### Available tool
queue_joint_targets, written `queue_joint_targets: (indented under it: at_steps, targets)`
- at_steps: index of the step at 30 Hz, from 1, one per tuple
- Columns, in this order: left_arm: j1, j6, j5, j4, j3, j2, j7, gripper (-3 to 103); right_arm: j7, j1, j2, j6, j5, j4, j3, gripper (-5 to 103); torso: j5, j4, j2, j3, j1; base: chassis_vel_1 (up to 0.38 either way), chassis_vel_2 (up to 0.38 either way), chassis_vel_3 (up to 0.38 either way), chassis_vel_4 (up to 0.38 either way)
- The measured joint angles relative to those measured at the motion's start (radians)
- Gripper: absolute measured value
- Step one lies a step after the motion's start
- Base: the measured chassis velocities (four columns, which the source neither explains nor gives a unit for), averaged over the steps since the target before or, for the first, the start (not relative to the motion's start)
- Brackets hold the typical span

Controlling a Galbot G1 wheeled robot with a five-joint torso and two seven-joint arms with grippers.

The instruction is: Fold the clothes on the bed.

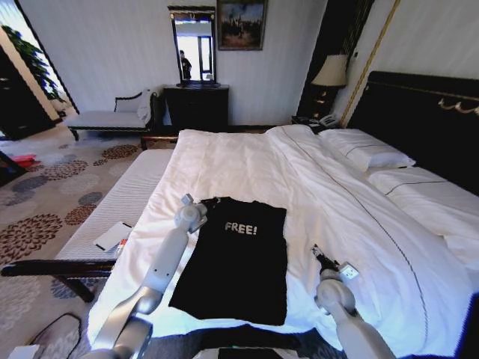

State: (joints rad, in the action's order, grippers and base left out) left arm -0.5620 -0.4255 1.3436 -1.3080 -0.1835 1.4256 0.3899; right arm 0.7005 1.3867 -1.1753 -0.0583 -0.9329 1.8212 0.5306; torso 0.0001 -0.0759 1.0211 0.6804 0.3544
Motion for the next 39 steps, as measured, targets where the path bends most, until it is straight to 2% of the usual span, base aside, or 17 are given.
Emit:
queue_joint_targets:
  at_steps: [4, 6, 8, 9, 11, 12, 14, 15, 16, 18, 20, 21, 23, 25, 33, 35, 39]
  targets:
    - [-0.023, 0.036, -0.014, -0.04, 0.0, -0.006, -0.023, 47, -0.001, 0.009, -0.005, 0.0, 0.009, 0.002, 0.009, 100, 0.0, -0.0003, 0.0, 0.0, 0.0, 0.0, 0.0, 0.0, 0.0]
    - [-0.061, 0.041, -0.007, -0.104, -0.014, -0.047, -0.02, 53, -0.003, 0.013, -0.004, 0.0, 0.011, 0.004, 0.015, 100, -0.0002, -0.0001, 0.0, 0.0, 0.0, 0.0, 0.0, 0.0, 0.0]
    - [-0.144, 0.037, 0.013, -0.218, -0.042, -0.146, -0.001, 64, -0.007, 0.016, 0.0, 0.003, 0.009, 0.008, 0.023, 100, -0.0004, 0.0003, 0.0, 0.0, 0.0, 0.0, 0.0, 0.0, 0.0]
    - [-0.144, 0.037, 0.013, -0.218, -0.042, -0.146, -0.001, 64, -0.007, 0.016, 0.0, 0.003, 0.009, 0.008, 0.023, 100, -0.0004, 0.0003, 0.0, 0.0, 0.0, 0.0, 0.0, 0.0, 0.0]
    - [-0.268, 0.01, 0.014, -0.365, -0.071, -0.29, 0.015, 74, -0.013, 0.015, 0.005, 0.012, 0.005, 0.011, 0.025, 100, -0.0005, 0.0009, 0.0, 0.0, 0.0, 0.0, 0.0, 0.0, 0.0]
    - [-0.268, 0.01, 0.014, -0.365, -0.071, -0.29, 0.015, 74, -0.013, 0.015, 0.005, 0.012, 0.005, 0.011, 0.025, 100, -0.0005, 0.0009, 0.0, 0.0, 0.0, 0.0, 0.0, 0.0, 0.0]
    - [-0.372, -0.022, 0.009, -0.484, -0.089, -0.409, 0.024, 85, -0.014, 0.012, 0.01, 0.018, 0.004, 0.014, 0.022, 100, -0.0013, 0.0014, 0.0, 0.0, 0.0, 0.0, 0.0, 0.0, 0.0]
    - [-0.455, -0.032, 0.007, -0.576, -0.11, -0.52, 0.027, 91, -0.016, 0.007, 0.012, 0.025, 0.003, 0.015, 0.012, 100, -0.0003, 0.0012, 0.0, 0.0, 0.0, 0.0, 0.0, 0.0, 0.0]
    - [-0.455, -0.032, 0.007, -0.576, -0.11, -0.52, 0.027, 91, -0.016, 0.007, 0.012, 0.025, 0.003, 0.015, 0.012, 100, -0.0003, 0.0012, 0.0, 0.0, 0.0, 0.0, 0.0, 0.0, 0.0]
    - [-0.524, -0.033, 0.007, -0.648, -0.129, -0.636, 0.026, 96, -0.017, 0.007, 0.005, 0.034, 0.004, 0.018, 0.01, 100, -0.0002, 0.0014, 0.0, 0.0, -0.001, 0.0, 0.0, 0.0, 0.0]
    - [-0.536, -0.033, 0.008, -0.667, -0.126, -0.671, 0.022, 98, -0.017, 0.013, -0.003, 0.036, 0.006, 0.022, 0.016, 100, 0.0, 0.0015, 0.0, 0.0, -0.001, 0.0, 0.0, 0.0, 0.0]
    - [-0.548, -0.033, 0.003, -0.69, -0.112, -0.724, 0.01, 100, -0.016, 0.025, -0.018, 0.039, 0.01, 0.029, 0.03, 100, -0.0001, -0.0003, 0.0, 0.0, 0.0, 0.0, 0.0, 0.0, 0.0]
    - [-0.569, -0.033, -0.011, -0.708, -0.107, -0.757, 0.001, 100, -0.013, 0.029, -0.025, 0.04, 0.014, 0.033, 0.034, 100, -0.0006, -0.0015, 0.0, 0.0, 0.0, 0.0, 0.0, 0.0, 0.0]
    - [-0.63, -0.033, -0.035, -0.753, -0.105, -0.807, -0.008, 100, -0.01, 0.023, -0.033, 0.041, 0.019, 0.04, 0.025, 100, -0.0003, 0.0004, 0.0, 0.0, 0.0, 0.0, 0.0, 0.0, 0.0]
    - [-0.794, -0.069, -0.055, -0.857, -0.086, -0.831, 0.034, 100, 0.003, 0.015, -0.052, 0.036, 0.018, 0.051, 0.014, 100, -0.0004, 0.0002, 0.0, 0.0, 0.0, 0.0, 0.0, 0.0, 0.0]
    - [-0.884, -0.064, -0.132, -0.868, -0.084, -0.867, 0.045, 100, 0.007, 0.021, -0.043, 0.027, 0.018, 0.052, 0.019, 100, -0.0002, 0.0008, 0.0, 0.0, 0.0, 0.0, 0.0, 0.0, 0.0]
    - [-0.941, -0.042, -0.175, -0.904, -0.084, -0.932, 0.046, 100, 0.016, 0.03, -0.041, 0.023, 0.019, 0.049, 0.032, 100, -0.0001, 0.0004, 0.0, 0.0, 0.0, 0.0, 0.0, 0.0, 0.0]
